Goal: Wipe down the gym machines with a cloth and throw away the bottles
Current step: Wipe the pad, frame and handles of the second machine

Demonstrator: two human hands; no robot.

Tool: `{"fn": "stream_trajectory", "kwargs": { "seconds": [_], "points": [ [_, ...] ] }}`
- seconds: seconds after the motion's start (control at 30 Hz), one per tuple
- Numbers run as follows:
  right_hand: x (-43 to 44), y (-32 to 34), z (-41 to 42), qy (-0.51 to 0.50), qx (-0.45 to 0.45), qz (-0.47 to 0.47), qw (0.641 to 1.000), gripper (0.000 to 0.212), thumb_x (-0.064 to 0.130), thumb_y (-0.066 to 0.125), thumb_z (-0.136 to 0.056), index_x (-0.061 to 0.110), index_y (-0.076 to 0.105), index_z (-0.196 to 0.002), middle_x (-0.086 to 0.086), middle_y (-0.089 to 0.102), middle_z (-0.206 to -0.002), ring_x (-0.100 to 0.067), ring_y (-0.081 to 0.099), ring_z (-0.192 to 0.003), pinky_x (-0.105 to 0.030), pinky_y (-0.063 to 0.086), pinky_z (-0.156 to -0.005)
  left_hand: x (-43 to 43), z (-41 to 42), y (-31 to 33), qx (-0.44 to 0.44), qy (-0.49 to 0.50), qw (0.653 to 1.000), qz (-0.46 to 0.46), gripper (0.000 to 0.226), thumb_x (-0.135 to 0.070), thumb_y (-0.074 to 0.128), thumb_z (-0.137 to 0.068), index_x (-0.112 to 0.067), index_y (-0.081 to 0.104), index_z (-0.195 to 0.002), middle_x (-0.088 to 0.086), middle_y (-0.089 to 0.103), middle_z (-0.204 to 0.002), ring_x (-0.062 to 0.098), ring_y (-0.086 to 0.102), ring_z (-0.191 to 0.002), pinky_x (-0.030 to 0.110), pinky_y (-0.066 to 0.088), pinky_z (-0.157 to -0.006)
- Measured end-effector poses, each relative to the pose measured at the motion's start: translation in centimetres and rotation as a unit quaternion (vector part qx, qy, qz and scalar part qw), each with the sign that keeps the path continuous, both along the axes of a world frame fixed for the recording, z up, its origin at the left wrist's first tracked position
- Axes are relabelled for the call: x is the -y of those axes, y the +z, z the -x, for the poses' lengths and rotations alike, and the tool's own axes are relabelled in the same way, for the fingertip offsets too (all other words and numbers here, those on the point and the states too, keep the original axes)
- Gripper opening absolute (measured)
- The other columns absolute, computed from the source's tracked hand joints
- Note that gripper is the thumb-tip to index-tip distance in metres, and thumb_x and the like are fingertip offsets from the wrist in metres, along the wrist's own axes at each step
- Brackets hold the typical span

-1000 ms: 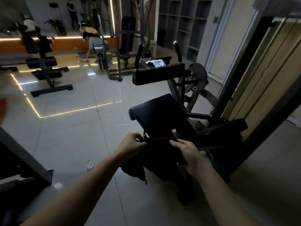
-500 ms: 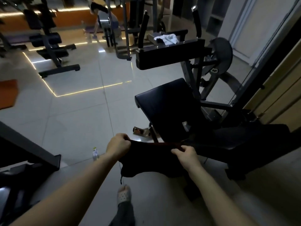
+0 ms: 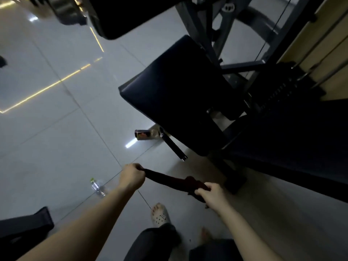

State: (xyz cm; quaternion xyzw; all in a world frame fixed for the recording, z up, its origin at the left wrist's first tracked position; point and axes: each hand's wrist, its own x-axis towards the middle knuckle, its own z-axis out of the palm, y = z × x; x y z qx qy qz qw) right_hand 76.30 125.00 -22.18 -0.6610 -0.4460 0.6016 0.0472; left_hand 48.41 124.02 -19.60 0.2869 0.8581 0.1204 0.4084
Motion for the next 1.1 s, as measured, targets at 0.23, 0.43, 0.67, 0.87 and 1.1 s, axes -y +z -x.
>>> {"fn": "stream_trajectory", "kwargs": {
  "seconds": [0.23,0.43,0.67,0.87,1.1],
  "points": [
    [-2.0,-11.1,0.3,0.027,-0.016,-0.102,0.994,0.019,0.03,0.072,-0.088,0.011,0.066,-0.091,-0.001,0.057,-0.096,-0.016,0.063,-0.086,-0.028,0.05,-0.073,-4.1,-0.4,-12.9,0.143,0.107,0.984,0.021,0.011,-0.005,0.06,-0.092,0.003,0.064,-0.099,0.016,0.065,-0.083,0.025,0.063,-0.065,0.028,0.052,-0.053],
    [-5.0,-20.4,1.3,-0.042,-0.022,-0.16,0.986,0.014,0.012,0.072,-0.086,0.005,0.06,-0.084,-0.011,0.06,-0.09,-0.017,0.061,-0.075,-0.015,0.046,-0.058,-7.0,-1.6,-24.0,0.144,-0.036,0.988,0.05,0.019,-0.01,0.059,-0.086,0.003,0.067,-0.096,0.014,0.07,-0.082,0.023,0.063,-0.066,0.025,0.05,-0.051],
    [-9.4,-27.6,2.6,-0.147,-0.177,-0.15,0.962,0.015,0.022,0.063,-0.094,0.011,0.068,-0.103,-0.007,0.071,-0.095,-0.022,0.069,-0.091,-0.023,0.051,-0.066,-11.6,1.9,-32.3,0.219,-0.158,0.963,0.013,0.018,-0.016,0.059,-0.098,-0.009,0.075,-0.103,0.009,0.076,-0.097,0.019,0.07,-0.079,0.032,0.059,-0.07],
    [-9.8,-29.7,4.4,-0.281,-0.354,-0.064,0.89,0.033,0.035,0.05,-0.101,0.016,0.078,-0.099,-0.01,0.076,-0.102,-0.024,0.072,-0.098,-0.037,0.053,-0.083,-12.6,2.9,-33.8,0.162,-0.046,0.975,-0.146,0.016,-0.022,0.069,-0.088,-0.007,0.073,-0.093,0.005,0.062,-0.083,0.013,0.048,-0.067,0.024,0.042,-0.064],
    [-7.1,-28.8,5.1,-0.272,-0.433,-0.122,0.851,0.038,0.021,0.035,-0.105,0.016,0.072,-0.109,-0.009,0.074,-0.108,-0.026,0.068,-0.106,-0.032,0.052,-0.083,-10.3,-2.5,-28.4,0.384,0.051,0.886,-0.254,0.041,-0.039,0.054,-0.101,-0.008,0.066,-0.125,0.014,0.073,-0.121,0.028,0.07,-0.113,0.042,0.052,-0.102]
  ]
}}
